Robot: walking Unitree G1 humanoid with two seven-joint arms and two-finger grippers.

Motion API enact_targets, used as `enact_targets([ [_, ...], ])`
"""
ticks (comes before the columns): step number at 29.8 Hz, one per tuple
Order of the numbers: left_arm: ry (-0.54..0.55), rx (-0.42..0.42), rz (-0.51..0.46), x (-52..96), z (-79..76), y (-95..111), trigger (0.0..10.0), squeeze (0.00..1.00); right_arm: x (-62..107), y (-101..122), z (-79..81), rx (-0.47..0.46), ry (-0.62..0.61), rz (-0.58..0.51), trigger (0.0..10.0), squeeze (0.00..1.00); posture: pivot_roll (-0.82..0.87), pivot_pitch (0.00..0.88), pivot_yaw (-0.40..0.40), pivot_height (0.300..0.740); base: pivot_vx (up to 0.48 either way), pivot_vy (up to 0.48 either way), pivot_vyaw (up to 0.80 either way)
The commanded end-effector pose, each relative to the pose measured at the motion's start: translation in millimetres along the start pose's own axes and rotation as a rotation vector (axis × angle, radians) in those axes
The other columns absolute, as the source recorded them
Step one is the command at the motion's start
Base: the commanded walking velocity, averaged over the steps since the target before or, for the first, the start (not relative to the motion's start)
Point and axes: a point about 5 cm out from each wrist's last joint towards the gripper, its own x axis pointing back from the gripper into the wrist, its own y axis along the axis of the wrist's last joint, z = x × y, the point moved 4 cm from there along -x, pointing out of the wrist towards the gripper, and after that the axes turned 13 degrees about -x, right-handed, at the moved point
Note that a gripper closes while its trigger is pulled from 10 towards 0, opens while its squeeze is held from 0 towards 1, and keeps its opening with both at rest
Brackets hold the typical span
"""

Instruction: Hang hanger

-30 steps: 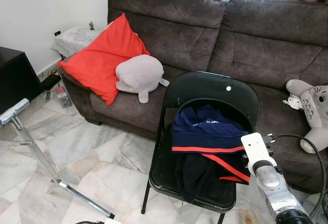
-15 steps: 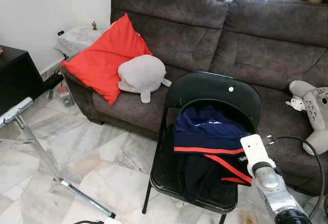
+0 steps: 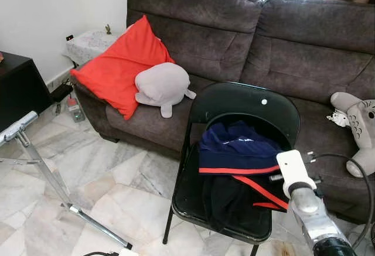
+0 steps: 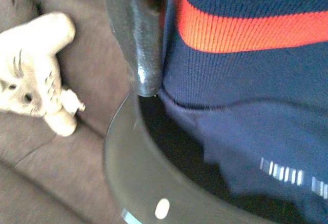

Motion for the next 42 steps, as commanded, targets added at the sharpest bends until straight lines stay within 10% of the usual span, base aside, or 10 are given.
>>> enact_targets([
  [1,-0.007,-0.014,0.030,0.9,-1.6,-7,10.0,0.00,-2.7,19,0.0,-0.040,-0.013,-0.065,0.0,0.00,0.00,0.044,-0.008,0.740,0.000,0.000,0.00],
  [22,-0.011,-0.013,0.027,0.7,-1.6,-6,10.0,0.00,-4.5,83,-17.8,-0.112,-0.075,-0.260,0.0,0.00,-0.01,0.042,-0.006,0.740,0.000,0.000,0.00],
  [35,-0.012,-0.015,0.028,0.8,-1.3,-7,10.0,0.00,2.2,135,-45.6,-0.399,-0.135,-0.396,0.0,0.00,-0.01,0.046,-0.005,0.740,0.000,0.000,0.00],
  [42,-0.014,-0.013,0.026,0.7,-1.6,-6,10.0,0.00,9.0,165,-28.1,-0.432,-0.045,-0.443,0.0,0.00,-0.01,0.045,-0.009,0.740,0.000,0.000,0.00],
])
